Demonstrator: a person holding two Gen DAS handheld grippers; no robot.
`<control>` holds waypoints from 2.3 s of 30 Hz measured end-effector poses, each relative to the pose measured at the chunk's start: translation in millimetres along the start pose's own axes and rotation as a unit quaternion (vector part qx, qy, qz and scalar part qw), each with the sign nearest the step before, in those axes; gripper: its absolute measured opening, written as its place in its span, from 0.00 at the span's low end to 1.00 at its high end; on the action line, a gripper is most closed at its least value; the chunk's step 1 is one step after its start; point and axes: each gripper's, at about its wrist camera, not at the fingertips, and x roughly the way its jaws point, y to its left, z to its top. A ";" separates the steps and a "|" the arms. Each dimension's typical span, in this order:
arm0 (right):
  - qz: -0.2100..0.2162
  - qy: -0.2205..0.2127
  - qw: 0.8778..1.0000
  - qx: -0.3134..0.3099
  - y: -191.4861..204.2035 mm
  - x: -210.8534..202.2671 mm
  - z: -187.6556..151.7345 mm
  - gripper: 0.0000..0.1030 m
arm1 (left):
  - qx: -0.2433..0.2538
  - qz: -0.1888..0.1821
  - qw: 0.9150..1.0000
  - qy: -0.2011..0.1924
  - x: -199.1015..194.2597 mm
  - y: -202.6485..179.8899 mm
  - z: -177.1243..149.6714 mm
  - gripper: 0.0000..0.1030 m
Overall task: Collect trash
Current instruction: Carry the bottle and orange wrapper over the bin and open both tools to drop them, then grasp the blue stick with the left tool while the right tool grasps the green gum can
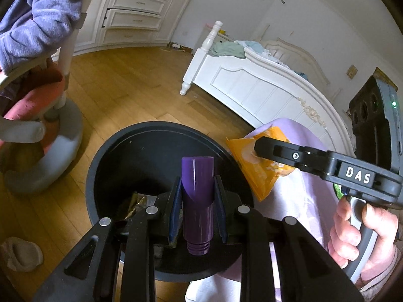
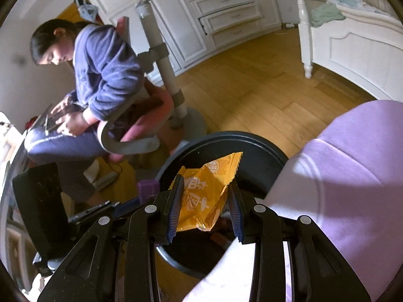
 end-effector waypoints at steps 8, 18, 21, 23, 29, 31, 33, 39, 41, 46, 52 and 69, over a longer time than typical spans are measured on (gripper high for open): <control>-0.003 0.011 1.000 -0.007 2.9 13.1 1.1 0.34 | -0.012 0.000 1.000 0.009 8.3 12.8 -3.5 0.25; -0.008 0.010 1.000 -0.003 3.6 12.2 0.3 0.56 | -0.003 0.018 1.000 0.008 8.2 13.9 -3.5 0.27; -0.002 0.003 1.000 0.006 0.2 7.9 -0.8 0.58 | -0.003 0.024 1.000 0.005 4.6 13.5 -4.0 0.42; 0.003 -0.002 1.000 0.015 -4.0 3.9 -3.2 0.58 | -0.001 0.029 1.000 -0.001 1.6 12.2 -4.2 0.48; 0.024 -0.025 0.999 0.040 -15.3 -22.7 -20.3 0.58 | 0.007 0.027 1.000 -0.002 -4.6 0.1 -5.3 0.48; 0.028 -0.039 0.998 0.045 -18.8 -38.9 -28.8 0.58 | 0.014 0.022 1.000 0.000 -5.9 -7.4 -5.5 0.48; 0.029 -0.053 0.997 0.045 -23.8 -55.8 -37.4 0.58 | 0.024 0.017 1.000 0.001 -6.4 -18.4 -4.9 0.49; 0.008 -0.101 0.992 0.072 -61.3 -121.8 -67.6 0.58 | 0.070 0.001 0.998 0.001 -4.1 -63.8 -1.1 0.60; 0.001 -0.115 0.990 0.085 -75.7 -140.7 -78.6 0.58 | 0.085 -0.006 0.996 0.002 -2.4 -78.5 -0.7 0.59; -0.042 -0.151 0.982 0.109 -121.1 -192.6 -113.8 0.58 | 0.133 -0.024 0.991 0.014 8.5 -127.7 -0.8 0.59; -0.101 -0.189 0.965 0.155 -186.4 -249.1 -157.7 0.58 | 0.223 -0.052 0.973 0.036 37.9 -205.5 -0.9 0.59; -0.205 -0.132 0.961 0.133 -287.9 -242.2 -127.5 0.49 | 0.358 -0.059 0.927 0.096 165.7 -326.4 5.6 0.58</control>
